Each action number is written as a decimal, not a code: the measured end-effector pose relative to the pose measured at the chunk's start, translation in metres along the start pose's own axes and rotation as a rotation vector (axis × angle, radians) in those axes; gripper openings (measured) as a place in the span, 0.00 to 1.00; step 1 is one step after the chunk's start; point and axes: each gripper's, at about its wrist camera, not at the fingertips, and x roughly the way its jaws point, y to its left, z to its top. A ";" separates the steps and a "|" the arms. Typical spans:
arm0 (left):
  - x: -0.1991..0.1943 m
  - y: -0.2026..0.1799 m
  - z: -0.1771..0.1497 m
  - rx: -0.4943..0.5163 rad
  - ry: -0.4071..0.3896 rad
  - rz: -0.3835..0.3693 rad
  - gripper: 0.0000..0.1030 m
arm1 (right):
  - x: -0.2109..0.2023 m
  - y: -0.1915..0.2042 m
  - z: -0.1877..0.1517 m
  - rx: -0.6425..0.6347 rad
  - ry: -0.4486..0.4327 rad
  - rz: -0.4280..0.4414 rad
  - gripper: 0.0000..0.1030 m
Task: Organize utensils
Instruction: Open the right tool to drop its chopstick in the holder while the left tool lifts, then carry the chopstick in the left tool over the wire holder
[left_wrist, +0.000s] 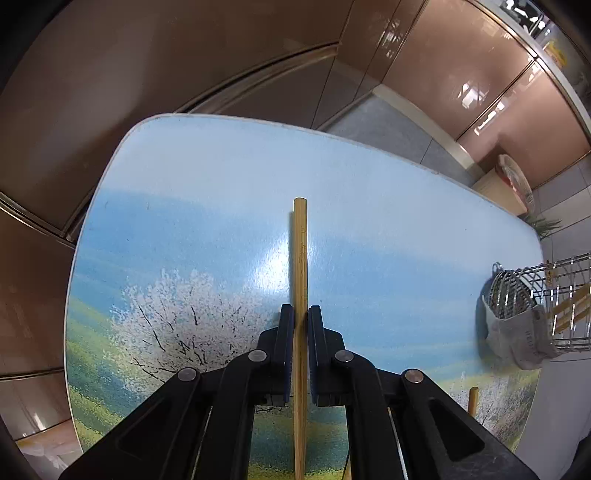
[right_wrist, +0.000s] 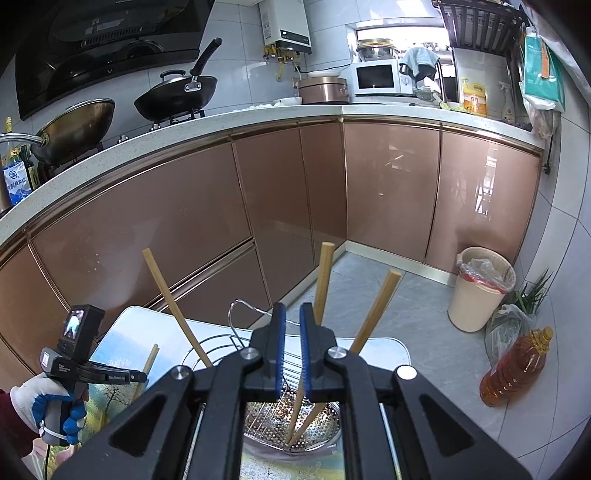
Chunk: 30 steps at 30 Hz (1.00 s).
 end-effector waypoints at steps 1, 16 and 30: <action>-0.004 0.001 0.000 -0.002 -0.011 -0.006 0.06 | 0.000 0.000 -0.001 0.003 -0.001 0.002 0.07; -0.086 -0.010 -0.022 0.020 -0.167 -0.111 0.06 | -0.053 0.002 -0.005 0.037 -0.073 0.017 0.08; -0.229 -0.057 -0.042 0.082 -0.421 -0.343 0.06 | -0.119 0.001 -0.011 0.030 -0.126 0.009 0.08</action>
